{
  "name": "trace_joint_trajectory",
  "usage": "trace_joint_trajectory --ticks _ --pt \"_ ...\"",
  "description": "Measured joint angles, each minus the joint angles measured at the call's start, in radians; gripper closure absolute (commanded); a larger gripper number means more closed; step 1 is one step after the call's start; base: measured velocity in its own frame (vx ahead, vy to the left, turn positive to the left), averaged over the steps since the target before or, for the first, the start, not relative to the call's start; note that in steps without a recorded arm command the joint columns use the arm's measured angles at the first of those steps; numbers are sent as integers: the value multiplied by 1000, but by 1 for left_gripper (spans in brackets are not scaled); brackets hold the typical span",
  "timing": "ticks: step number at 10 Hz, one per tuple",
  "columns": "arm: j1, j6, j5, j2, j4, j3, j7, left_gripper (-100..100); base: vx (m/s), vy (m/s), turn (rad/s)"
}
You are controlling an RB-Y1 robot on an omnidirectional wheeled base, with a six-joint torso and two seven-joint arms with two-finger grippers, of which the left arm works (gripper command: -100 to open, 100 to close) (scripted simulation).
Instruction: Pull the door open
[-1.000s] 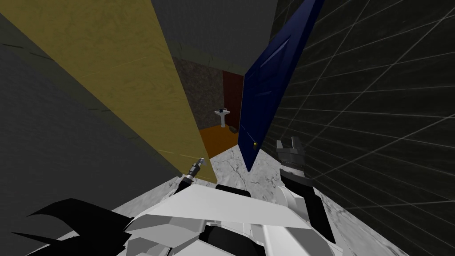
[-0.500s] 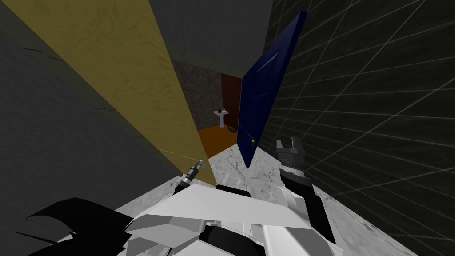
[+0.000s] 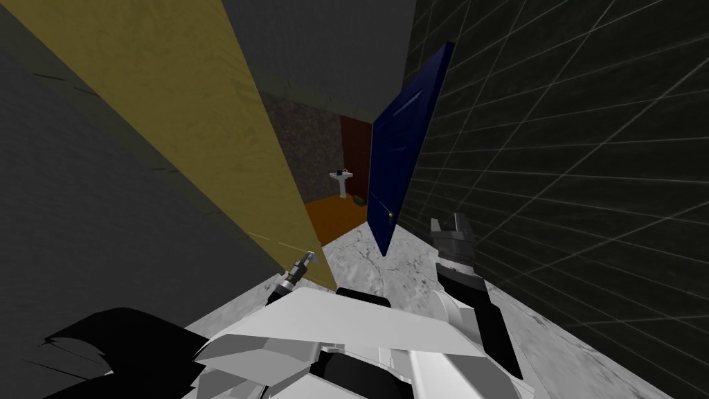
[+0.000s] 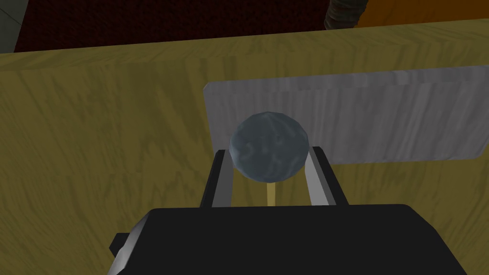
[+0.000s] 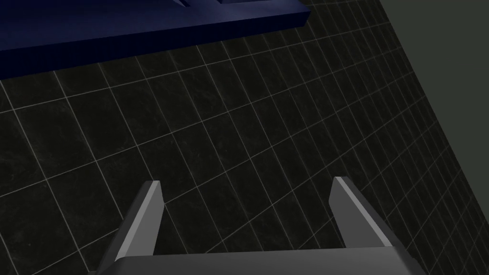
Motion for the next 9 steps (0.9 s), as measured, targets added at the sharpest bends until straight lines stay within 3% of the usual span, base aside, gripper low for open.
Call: trace_joint_trajectory --ticks 4,9 --pt "-17 55 -43 -25 -35 44 2 100 -185 80 -147" --pt "-89 90 -128 -88 15 121 9 100 -190 72 -146"
